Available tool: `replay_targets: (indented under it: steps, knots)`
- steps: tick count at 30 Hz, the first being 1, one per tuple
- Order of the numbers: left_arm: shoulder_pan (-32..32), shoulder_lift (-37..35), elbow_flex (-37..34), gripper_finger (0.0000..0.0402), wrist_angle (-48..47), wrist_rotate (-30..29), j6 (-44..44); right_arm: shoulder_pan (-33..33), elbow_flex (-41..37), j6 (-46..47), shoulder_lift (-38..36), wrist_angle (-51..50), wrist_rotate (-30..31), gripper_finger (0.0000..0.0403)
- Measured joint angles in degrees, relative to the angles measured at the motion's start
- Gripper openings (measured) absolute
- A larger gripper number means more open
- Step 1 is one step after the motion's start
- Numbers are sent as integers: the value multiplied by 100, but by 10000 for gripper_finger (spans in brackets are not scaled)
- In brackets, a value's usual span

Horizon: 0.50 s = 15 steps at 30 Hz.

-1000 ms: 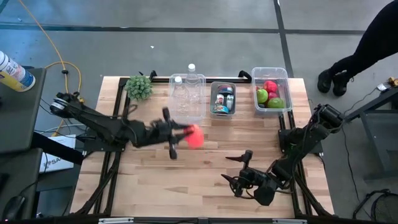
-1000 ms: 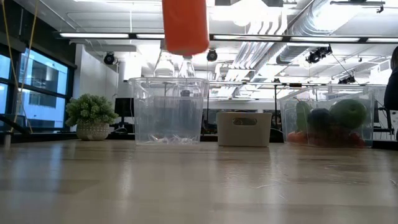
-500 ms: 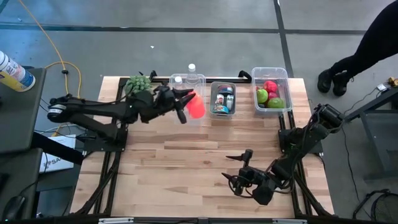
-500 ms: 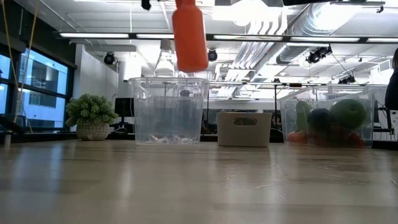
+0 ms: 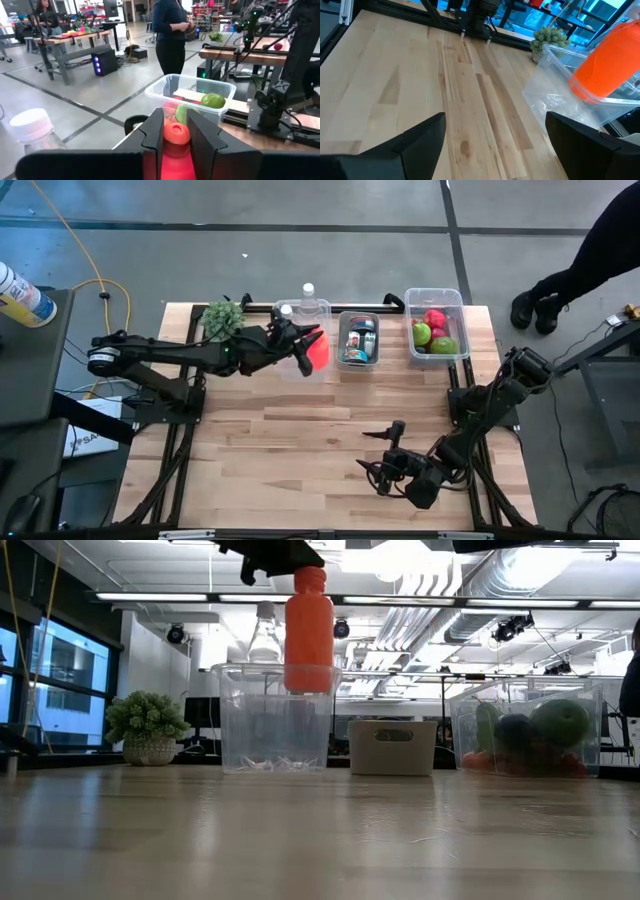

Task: Pick & Place Food Item
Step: Put the orange bottle into the left transparent bin

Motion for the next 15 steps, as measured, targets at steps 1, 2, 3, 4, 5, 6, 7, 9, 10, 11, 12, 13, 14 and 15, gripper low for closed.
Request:
replay_targets:
  steps: [1,2,3,4,5,6,7,9,10,11,12,13,14,15]
  knots:
    - [0,0,0,53,14,0,0,0,0,0,0,-2,0,330]
    - [0,0,0,53,15,-1,0,0,0,0,2,0,-1,330]
    - [0,0,0,53,13,-2,0,0,0,0,2,-2,-1,330]
    - [-3,0,0,53,11,-2,2,0,0,0,2,0,0,330]
    - [-13,0,0,53,11,-7,2,0,0,0,2,0,-4,330]
    - [-18,0,0,53,-2,-8,4,0,0,0,2,0,-20,330]
    - [-20,0,0,53,-32,-7,7,0,0,0,2,0,-26,330]
    - [-20,0,0,53,-147,-8,4,0,0,0,2,0,-26,330]
    - [-18,0,0,53,-209,-9,-1,0,0,2,2,0,-27,330]
    - [-17,0,0,53,-250,-11,-26,0,0,9,2,-2,-28,330]
    - [-17,0,0,53,-271,-13,-67,0,0,20,2,0,-28,330]
    - [-17,0,0,53,-280,-15,-94,0,0,20,2,0,-28,330]
    - [-17,0,0,53,-285,-16,-117,0,0,21,2,0,-28,330]
    - [-17,0,0,53,-291,-13,-128,0,0,21,2,0,-28,330]
